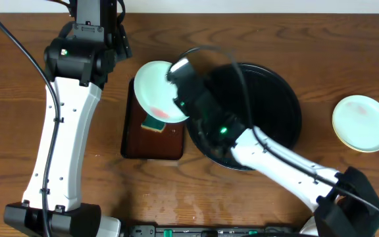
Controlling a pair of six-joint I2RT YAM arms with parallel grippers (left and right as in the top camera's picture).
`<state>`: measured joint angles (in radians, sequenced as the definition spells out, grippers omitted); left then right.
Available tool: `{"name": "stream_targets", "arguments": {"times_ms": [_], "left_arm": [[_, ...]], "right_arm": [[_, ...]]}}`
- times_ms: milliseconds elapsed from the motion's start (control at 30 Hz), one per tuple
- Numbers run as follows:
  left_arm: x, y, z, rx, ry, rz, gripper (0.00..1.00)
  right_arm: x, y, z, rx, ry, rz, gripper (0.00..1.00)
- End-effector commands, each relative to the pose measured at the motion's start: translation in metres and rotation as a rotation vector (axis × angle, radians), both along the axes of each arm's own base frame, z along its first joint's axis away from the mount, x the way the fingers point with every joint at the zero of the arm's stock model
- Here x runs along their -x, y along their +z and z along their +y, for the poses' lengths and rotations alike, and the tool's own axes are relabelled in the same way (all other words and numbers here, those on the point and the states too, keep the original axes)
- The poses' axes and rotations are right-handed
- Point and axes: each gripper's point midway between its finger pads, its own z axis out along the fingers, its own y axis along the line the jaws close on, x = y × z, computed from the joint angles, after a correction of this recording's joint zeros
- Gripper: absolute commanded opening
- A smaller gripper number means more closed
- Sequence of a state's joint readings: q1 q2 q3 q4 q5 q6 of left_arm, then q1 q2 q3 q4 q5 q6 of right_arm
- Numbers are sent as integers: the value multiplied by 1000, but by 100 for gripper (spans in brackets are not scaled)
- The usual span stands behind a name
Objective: Clean dirty plates on tray and stack at the side
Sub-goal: 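Lift the blue plate off the black tray, right gripper, then carry the blue plate right and set it on the plate stack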
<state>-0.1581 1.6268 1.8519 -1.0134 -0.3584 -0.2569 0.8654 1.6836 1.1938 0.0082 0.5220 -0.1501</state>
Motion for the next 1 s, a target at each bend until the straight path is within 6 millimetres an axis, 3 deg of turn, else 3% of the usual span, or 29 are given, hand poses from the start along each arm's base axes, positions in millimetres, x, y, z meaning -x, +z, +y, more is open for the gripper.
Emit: {"name": "stream_targets", "arguments": {"times_ms": [0,200,400,767,967], "left_arm": [[0,4,3,-22,4,-5,86],[0,4,3,-22,4,-5,86],[0,4,3,-22,4,-5,86],[0,4,3,-22,4,-5,86],[0,4,3,-22,4,-5,86]], "right_arm": [[18,42,1,238,-41,-206,1],[63,55,41,412,86,-319,1],[95,59,62,494,157,-372,1],[90,58,55,525,129,-369,1],[44,30,10,316,-34,-187,1]]}}
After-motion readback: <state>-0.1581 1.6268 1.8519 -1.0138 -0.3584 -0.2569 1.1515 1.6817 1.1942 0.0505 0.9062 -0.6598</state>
